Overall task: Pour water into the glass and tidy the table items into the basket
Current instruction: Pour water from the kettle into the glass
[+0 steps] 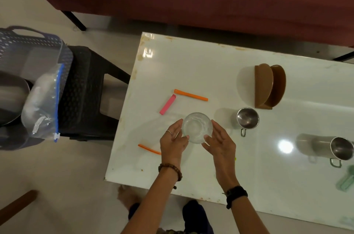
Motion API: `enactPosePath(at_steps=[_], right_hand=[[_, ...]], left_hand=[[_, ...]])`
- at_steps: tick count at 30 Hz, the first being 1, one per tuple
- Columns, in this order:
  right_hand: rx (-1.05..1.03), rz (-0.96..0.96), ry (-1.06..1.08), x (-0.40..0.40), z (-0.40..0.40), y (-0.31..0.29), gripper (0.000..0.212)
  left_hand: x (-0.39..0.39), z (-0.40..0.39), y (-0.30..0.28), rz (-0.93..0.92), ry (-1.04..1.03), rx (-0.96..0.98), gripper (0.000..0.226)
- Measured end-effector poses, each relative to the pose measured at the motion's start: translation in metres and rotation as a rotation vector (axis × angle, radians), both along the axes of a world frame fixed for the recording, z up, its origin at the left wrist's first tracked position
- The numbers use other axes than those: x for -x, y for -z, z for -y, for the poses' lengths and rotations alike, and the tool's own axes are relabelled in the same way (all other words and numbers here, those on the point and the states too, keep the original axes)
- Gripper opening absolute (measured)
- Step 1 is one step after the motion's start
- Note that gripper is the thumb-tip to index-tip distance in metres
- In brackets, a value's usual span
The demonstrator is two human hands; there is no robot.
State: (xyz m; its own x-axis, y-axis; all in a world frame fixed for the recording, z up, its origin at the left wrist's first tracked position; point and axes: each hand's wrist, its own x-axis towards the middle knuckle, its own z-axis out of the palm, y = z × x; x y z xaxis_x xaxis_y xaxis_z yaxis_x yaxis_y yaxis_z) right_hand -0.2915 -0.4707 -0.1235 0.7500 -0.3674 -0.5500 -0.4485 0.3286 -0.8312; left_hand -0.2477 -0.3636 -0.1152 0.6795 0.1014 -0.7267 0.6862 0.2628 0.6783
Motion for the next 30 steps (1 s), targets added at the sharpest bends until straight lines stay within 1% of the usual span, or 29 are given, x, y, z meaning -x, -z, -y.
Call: enactPosePath(at_steps=[1,3,5,7,9,10,13,15,17,19,20,22,24,26,28,30], right_hand=[[0.053,-0.018,0.003,0.001,-0.003,-0.002,0.047],[0.277,-0.048,-0.013,0.003,-0.009,-0.013,0.050],[0.490,-0.029,0.016,0.002,-0.023,-0.030,0.044],[0.550,0.035,0.053,0.000,-0.047,-0.052,0.031],[0.512,0.101,0.069,-0.005,-0.083,-0.074,0.022],[0.474,0.126,0.059,-0.009,-0.106,-0.083,0.021],[0.356,0.203,-0.025,-0.031,-0.185,-0.108,0.027],[0.265,0.242,-0.110,-0.047,-0.245,-0.119,0.027],[0.174,0.265,-0.208,-0.064,-0.315,-0.126,0.024],[0.125,0.290,-0.309,-0.076,-0.372,-0.129,0.020],[0.117,0.298,-0.372,-0.082,-0.400,-0.128,0.016],[0.095,0.266,-0.471,-0.091,-0.448,-0.121,0.012],[0.074,0.218,-0.516,-0.099,-0.485,-0.111,0.015],[0.088,0.208,-0.547,-0.107,-0.518,-0.103,0.019],[0.070,0.220,-0.570,-0.113,-0.541,-0.097,0.025],[0.013,0.207,-0.550,-0.119,-0.557,-0.092,0.036]], left_hand=[[-0.001,-0.005,-0.002,0.022,0.042,-0.032,0.046],[-0.002,-0.017,-0.009,0.059,0.082,-0.071,0.042],[0.000,-0.039,-0.023,0.075,0.042,-0.021,0.028],[0.001,-0.070,-0.042,0.092,-0.037,0.064,0.017],[0.002,-0.106,-0.062,0.119,-0.095,0.087,0.015],[0.003,-0.129,-0.073,0.130,-0.127,0.083,0.015],[0.000,-0.199,-0.105,0.185,-0.234,0.044,0.020],[-0.003,-0.257,-0.121,0.242,-0.328,-0.007,0.021],[-0.007,-0.330,-0.132,0.314,-0.425,-0.117,0.027],[-0.012,-0.397,-0.133,0.360,-0.527,-0.241,0.030],[-0.015,-0.431,-0.130,0.371,-0.576,-0.302,0.029],[-0.022,-0.488,-0.119,0.360,-0.597,-0.442,0.026],[-0.034,-0.527,-0.100,0.348,-0.489,-0.602,0.024],[-0.052,-0.554,-0.075,0.354,-0.261,-0.739,0.025],[-0.073,-0.568,-0.052,0.365,0.023,-0.809,0.032],[-0.092,-0.575,-0.028,0.372,0.267,-0.812,0.044]])
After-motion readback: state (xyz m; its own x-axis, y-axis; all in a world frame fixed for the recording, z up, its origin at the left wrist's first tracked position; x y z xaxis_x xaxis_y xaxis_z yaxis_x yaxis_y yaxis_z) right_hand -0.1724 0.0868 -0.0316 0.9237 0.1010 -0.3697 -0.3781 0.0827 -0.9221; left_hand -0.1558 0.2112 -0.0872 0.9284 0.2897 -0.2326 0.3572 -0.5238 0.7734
